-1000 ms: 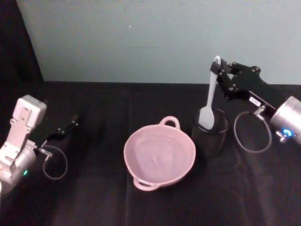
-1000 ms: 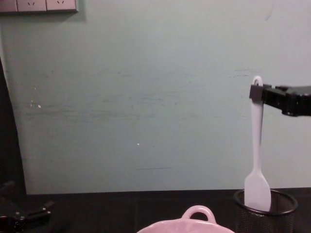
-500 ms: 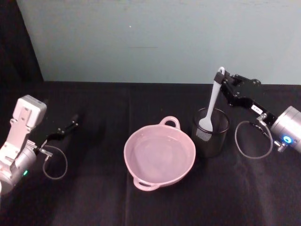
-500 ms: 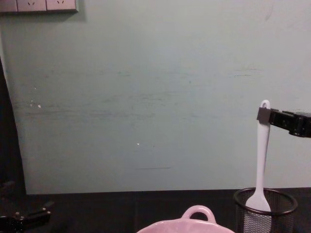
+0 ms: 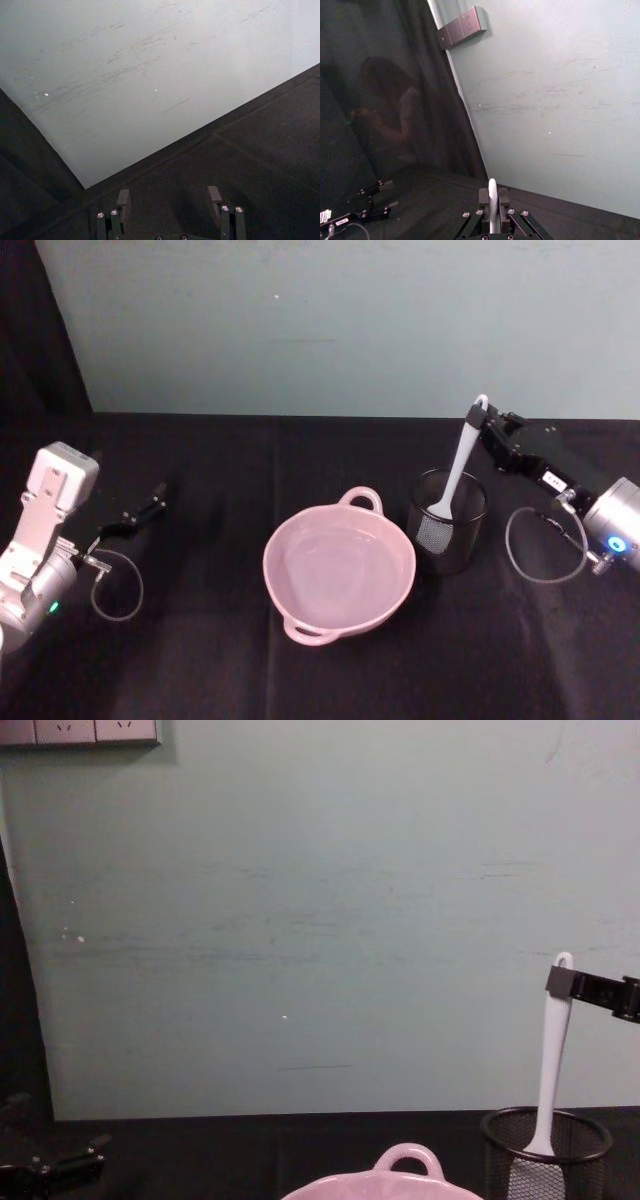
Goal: Use the one hand to pick up the spoon and stir the clear water in the bowl.
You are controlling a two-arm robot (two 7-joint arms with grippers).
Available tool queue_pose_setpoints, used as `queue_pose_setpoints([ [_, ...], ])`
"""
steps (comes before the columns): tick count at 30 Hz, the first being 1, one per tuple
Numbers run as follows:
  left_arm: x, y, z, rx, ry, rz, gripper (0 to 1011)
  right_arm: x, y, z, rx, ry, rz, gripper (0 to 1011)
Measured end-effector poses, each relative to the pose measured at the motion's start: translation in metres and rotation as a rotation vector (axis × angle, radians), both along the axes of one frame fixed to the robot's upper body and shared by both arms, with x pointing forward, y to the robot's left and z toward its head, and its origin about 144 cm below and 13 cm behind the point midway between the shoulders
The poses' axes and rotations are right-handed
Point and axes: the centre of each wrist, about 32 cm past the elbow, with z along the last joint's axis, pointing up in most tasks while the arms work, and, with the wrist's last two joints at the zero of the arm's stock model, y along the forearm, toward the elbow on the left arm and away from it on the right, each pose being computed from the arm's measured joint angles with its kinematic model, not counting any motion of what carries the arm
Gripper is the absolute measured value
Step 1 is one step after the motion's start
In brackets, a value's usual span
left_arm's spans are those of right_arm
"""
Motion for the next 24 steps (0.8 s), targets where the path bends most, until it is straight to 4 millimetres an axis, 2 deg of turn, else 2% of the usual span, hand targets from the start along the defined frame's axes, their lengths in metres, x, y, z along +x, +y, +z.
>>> queue_pose_setpoints([
  [24,0.000,0.000,0.000,0.000,0.000,0.000,1005,-0.002,-0.002,-0.014,0.053,0.032,-0.032,111],
])
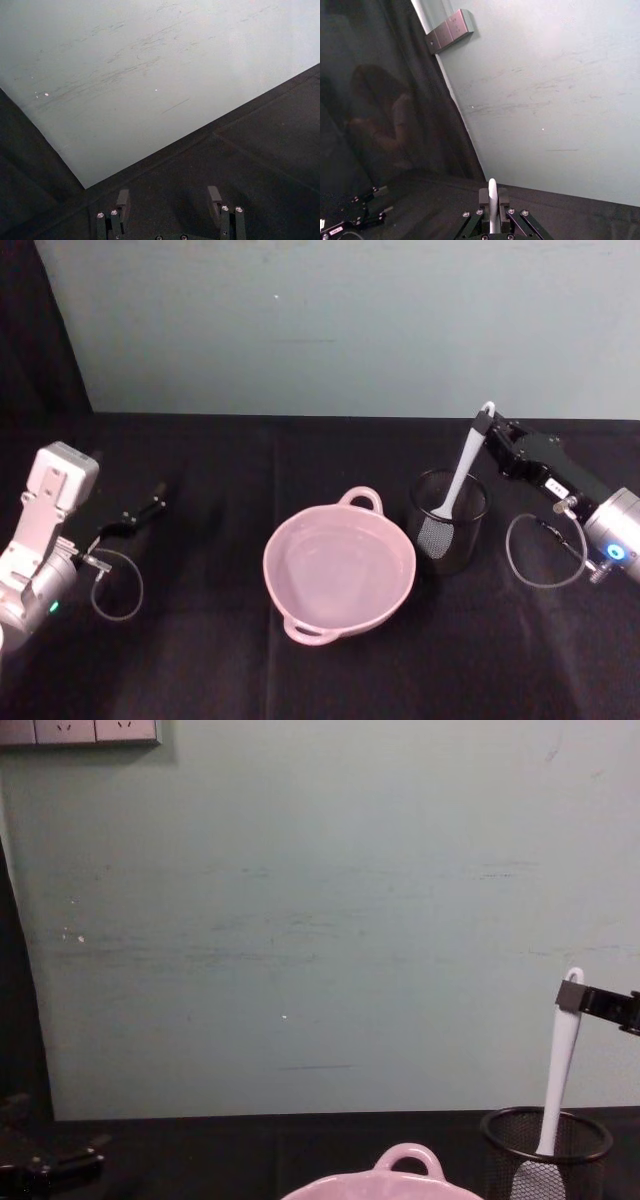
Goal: Use the one hand to pick up the spoon and stir the clear water in the bowl.
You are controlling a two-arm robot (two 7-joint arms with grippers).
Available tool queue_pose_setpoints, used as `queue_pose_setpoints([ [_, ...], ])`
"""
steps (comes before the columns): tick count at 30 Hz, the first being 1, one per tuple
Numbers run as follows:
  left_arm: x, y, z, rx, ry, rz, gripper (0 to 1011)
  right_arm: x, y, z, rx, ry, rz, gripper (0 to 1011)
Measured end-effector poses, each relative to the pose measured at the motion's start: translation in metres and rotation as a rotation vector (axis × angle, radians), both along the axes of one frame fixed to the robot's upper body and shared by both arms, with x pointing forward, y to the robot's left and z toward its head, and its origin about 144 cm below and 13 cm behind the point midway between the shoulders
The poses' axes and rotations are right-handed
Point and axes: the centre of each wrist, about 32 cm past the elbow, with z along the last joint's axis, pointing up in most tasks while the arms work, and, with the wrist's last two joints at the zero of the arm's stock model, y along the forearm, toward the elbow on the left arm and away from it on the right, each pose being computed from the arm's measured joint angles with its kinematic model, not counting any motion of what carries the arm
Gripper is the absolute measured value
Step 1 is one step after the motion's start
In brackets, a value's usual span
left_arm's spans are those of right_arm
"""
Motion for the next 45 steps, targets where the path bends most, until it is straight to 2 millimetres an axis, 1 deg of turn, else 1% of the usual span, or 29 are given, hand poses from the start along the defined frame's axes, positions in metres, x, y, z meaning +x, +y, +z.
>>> queue_pose_setpoints([
  [14,0.000,0.000,0.000,0.000,0.000,0.000,1005,0.004,0.000,-0.011,0.043,0.029,0.002,112],
  [17,0.000,0.000,0.000,0.000,0.000,0.000,1005,0.004,-0.001,-0.012,0.044,0.033,-0.005,150],
  [18,0.000,0.000,0.000,0.000,0.000,0.000,1005,0.004,-0.002,-0.013,0.044,0.034,-0.007,173],
  [20,0.000,0.000,0.000,0.000,0.000,0.000,1005,0.005,-0.004,-0.015,0.042,0.041,-0.018,251],
  [21,0.000,0.000,0.000,0.000,0.000,0.000,1005,0.005,-0.005,-0.015,0.041,0.043,-0.021,268],
  [22,0.000,0.000,0.000,0.000,0.000,0.000,1005,0.005,-0.006,-0.016,0.040,0.046,-0.025,328],
  [25,0.000,0.000,0.000,0.000,0.000,0.000,1005,0.006,-0.008,-0.019,0.038,0.056,-0.034,386],
  [26,0.000,0.000,0.000,0.000,0.000,0.000,1005,0.007,-0.010,-0.021,0.035,0.062,-0.039,447],
  [28,0.000,0.000,0.000,0.000,0.000,0.000,1005,0.007,-0.012,-0.023,0.033,0.070,-0.044,484],
  [30,0.000,0.000,0.000,0.000,0.000,0.000,1005,0.008,-0.015,-0.026,0.028,0.085,-0.050,590],
  [31,0.000,0.000,0.000,0.000,0.000,0.000,1005,0.008,-0.016,-0.027,0.026,0.089,-0.051,613],
  [32,0.000,0.000,0.000,0.000,0.000,0.000,1005,0.008,-0.017,-0.028,0.025,0.094,-0.051,613],
  [34,0.000,0.000,0.000,0.000,0.000,0.000,1005,0.009,-0.019,-0.031,0.023,0.103,-0.044,713],
  [36,0.000,0.000,0.000,0.000,0.000,0.000,1005,0.009,-0.020,-0.032,0.022,0.107,-0.039,751],
  [39,0.000,0.000,0.000,0.000,0.000,0.000,1005,0.009,-0.021,-0.033,0.019,0.112,-0.034,843],
  [41,0.000,0.000,0.000,0.000,0.000,0.000,1005,0.006,-0.022,-0.034,0.017,0.114,-0.034,914],
  [44,0.000,0.000,0.000,0.000,0.000,0.000,1005,0.001,-0.023,-0.032,0.013,0.104,-0.036,959],
  [45,0.000,0.000,0.000,0.000,0.000,0.000,1005,0.000,-0.024,-0.031,0.009,0.101,-0.039,1000],
])
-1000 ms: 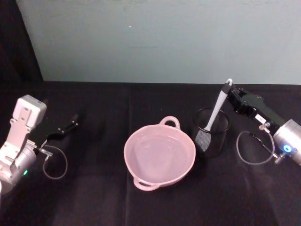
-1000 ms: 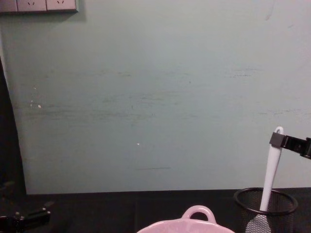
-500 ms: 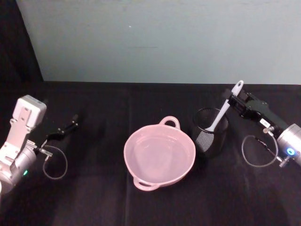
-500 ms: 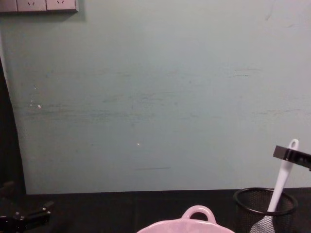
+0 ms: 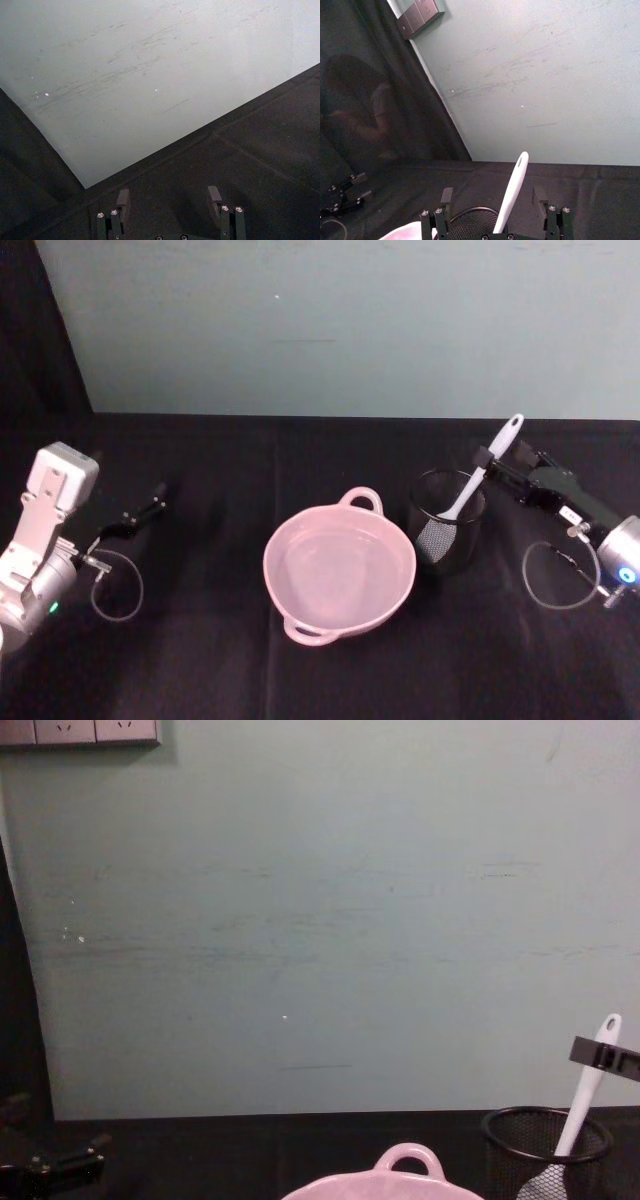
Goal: Use the one hand to pick up the spoon and stir the clear water in the bowl.
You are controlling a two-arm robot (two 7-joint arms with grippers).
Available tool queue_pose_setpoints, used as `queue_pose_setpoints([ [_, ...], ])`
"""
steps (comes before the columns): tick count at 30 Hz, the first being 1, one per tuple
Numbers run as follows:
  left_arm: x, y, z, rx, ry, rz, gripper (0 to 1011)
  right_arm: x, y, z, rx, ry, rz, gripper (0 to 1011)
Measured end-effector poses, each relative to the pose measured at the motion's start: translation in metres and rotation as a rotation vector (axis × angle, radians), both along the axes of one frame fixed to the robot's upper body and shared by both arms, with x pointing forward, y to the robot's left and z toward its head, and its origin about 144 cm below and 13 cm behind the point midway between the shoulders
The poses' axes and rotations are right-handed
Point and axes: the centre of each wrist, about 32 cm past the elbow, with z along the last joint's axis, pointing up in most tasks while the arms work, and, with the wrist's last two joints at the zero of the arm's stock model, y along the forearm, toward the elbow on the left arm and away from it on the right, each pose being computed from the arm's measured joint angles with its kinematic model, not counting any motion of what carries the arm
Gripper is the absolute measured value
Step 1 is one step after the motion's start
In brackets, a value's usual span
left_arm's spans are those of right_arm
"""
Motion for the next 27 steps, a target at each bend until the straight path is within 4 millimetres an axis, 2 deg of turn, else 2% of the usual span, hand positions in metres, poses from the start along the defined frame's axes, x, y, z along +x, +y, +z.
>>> queue_pose_setpoints([
  [12,0.000,0.000,0.000,0.000,0.000,0.000,1005,-0.031,-0.015,0.030,-0.228,-0.058,-0.112,1002],
  [16,0.000,0.000,0.000,0.000,0.000,0.000,1005,-0.040,-0.016,0.041,-0.402,-0.090,-0.168,1002],
  [20,0.000,0.000,0.000,0.000,0.000,0.000,1005,-0.042,-0.013,0.042,-0.541,-0.099,-0.191,1002],
  [27,0.000,0.000,0.000,0.000,0.000,0.000,1005,-0.036,-0.014,0.032,-0.636,-0.113,-0.210,1002],
])
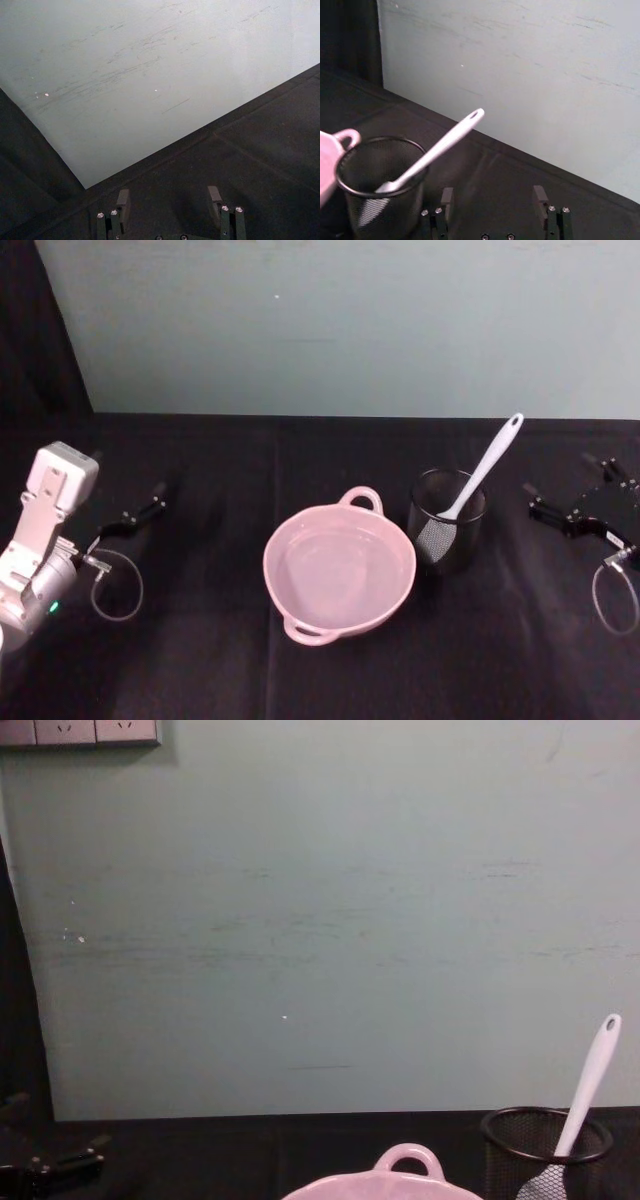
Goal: Use the one hand to pick up the spoon and stir the clear water in the bowl.
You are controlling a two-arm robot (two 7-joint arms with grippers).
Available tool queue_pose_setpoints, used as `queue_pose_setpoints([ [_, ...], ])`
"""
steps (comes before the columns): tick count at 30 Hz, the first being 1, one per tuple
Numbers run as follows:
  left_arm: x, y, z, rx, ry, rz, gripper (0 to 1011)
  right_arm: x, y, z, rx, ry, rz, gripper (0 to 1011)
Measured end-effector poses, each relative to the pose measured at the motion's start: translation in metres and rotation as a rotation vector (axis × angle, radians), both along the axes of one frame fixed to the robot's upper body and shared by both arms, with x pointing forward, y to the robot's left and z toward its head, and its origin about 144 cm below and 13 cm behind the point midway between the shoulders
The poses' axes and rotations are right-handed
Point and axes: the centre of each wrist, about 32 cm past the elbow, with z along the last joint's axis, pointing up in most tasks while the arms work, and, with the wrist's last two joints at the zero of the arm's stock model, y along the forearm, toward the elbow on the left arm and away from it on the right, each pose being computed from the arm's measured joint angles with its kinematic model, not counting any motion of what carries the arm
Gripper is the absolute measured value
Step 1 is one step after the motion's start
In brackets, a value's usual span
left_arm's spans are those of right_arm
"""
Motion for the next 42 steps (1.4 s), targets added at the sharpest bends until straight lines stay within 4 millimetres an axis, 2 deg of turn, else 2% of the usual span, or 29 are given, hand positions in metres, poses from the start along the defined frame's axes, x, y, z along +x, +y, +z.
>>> queue_pose_setpoints([
  [7,0.000,0.000,0.000,0.000,0.000,0.000,1005,0.009,-0.001,-0.020,-0.017,0.003,-0.019,1002],
  [14,0.000,0.000,0.000,0.000,0.000,0.000,1005,0.015,0.001,-0.029,-0.019,0.019,-0.020,1002],
  [42,0.000,0.000,0.000,0.000,0.000,0.000,1005,0.014,0.000,-0.028,-0.017,0.017,-0.018,1003],
])
